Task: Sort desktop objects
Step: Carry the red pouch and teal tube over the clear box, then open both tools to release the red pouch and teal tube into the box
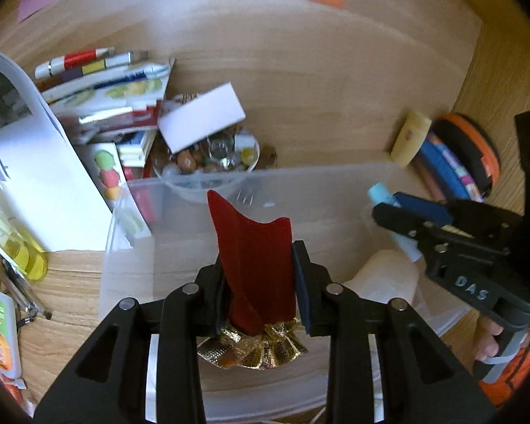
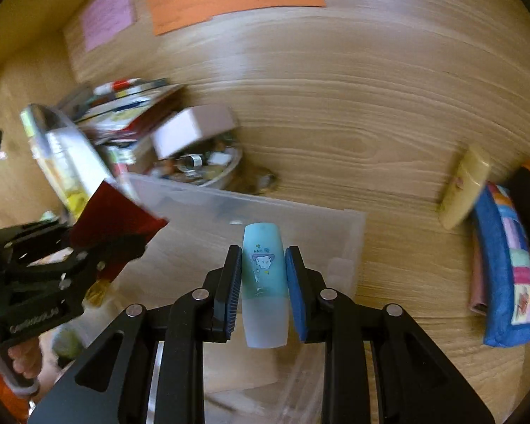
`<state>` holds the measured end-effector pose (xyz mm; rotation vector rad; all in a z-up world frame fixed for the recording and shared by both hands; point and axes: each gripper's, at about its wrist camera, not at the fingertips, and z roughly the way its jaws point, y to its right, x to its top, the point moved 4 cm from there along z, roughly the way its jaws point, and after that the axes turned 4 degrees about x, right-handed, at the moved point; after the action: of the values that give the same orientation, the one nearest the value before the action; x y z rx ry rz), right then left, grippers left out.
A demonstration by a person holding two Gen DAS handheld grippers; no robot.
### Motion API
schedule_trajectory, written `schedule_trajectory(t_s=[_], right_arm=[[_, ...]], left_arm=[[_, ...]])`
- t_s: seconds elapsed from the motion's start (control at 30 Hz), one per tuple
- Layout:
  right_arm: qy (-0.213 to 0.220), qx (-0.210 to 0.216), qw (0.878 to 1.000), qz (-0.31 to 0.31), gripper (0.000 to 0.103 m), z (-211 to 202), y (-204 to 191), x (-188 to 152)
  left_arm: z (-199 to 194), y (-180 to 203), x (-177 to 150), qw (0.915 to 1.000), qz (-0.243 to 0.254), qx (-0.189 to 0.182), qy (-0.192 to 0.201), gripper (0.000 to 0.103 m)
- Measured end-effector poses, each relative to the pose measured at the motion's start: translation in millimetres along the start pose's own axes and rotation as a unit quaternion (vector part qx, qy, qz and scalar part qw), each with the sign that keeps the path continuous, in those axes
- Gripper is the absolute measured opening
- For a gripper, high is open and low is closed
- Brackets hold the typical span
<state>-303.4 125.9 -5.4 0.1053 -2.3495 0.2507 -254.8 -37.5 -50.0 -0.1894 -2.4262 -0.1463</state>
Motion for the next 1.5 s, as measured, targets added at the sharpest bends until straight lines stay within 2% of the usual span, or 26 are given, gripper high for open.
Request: schedule_trajectory(t_s=[0.3,0.43,0.5,0.53,0.63,0.7,0.77,0.93,1.03,1.2,1.37,1.5], right_arm=[[-0.009,-0.005,1.0,-0.007,0.023,4.5,-3.0,-4.6],[-0.011,-0.015,1.0,-0.017,0.023,6.7,-8.0,-6.7],[-0.014,-0.017,1.0,-0.021,0.023,8.9,-10.0,-8.1],[-0.013,-0.022,0.999,-0.025,0.023,8.9,-10.7,-8.5],[-0.014,-0.031,0.999,-0.032,0.023,10.0,-12.8,-9.9],[-0.016,-0.029,0.999,-0.034,0.024,10.1,-14.1,-10.4],[-0.014,-0.032,0.999,-0.036,0.03,10.2,-15.3,-10.9],[-0.008,-0.042,0.998,-0.046,0.038,7.3,-18.1,-11.2],[0.005,-0.049,0.998,-0.045,0.048,2.6,-17.9,-9.0],[0.031,-0.052,0.997,-0.045,0.066,-9.1,-19.7,-4.7],[0.054,-0.055,0.996,-0.051,0.083,-18.6,-24.7,-1.8],[0.062,-0.047,0.995,-0.056,0.087,-26.1,-29.7,-0.4]], left_arm=[[8.7,0.3,-5.4,0.9997,0.01,0.015,-0.016,0.035],[12.7,0.3,-5.7,0.9994,0.012,0.025,-0.019,0.044],[13.4,-0.4,-6.5,0.9994,0.012,0.027,-0.02,0.044],[12.2,-2.3,-7.2,0.9994,0.012,0.028,-0.019,0.046],[12.3,-1.6,-6.2,0.9993,0.01,0.031,-0.017,0.062],[9.8,-2.6,-5.5,0.9994,0.009,0.032,-0.012,0.065],[7.7,-2.7,-4.9,0.9992,0.012,0.037,-0.009,0.065],[4.6,-3.8,-3.2,0.999,0.009,0.043,-0.004,0.068],[-1.2,-8.5,-2.5,0.9988,0.003,0.049,0.002,0.073],[-16.8,-15.8,-1.3,0.9975,0.0,0.068,0.019,0.075],[-34.8,-21.8,-1.4,0.9956,-0.006,0.086,0.037,0.083],[-53.2,-25.6,-4.9,0.994,-0.008,0.095,0.052,0.091]])
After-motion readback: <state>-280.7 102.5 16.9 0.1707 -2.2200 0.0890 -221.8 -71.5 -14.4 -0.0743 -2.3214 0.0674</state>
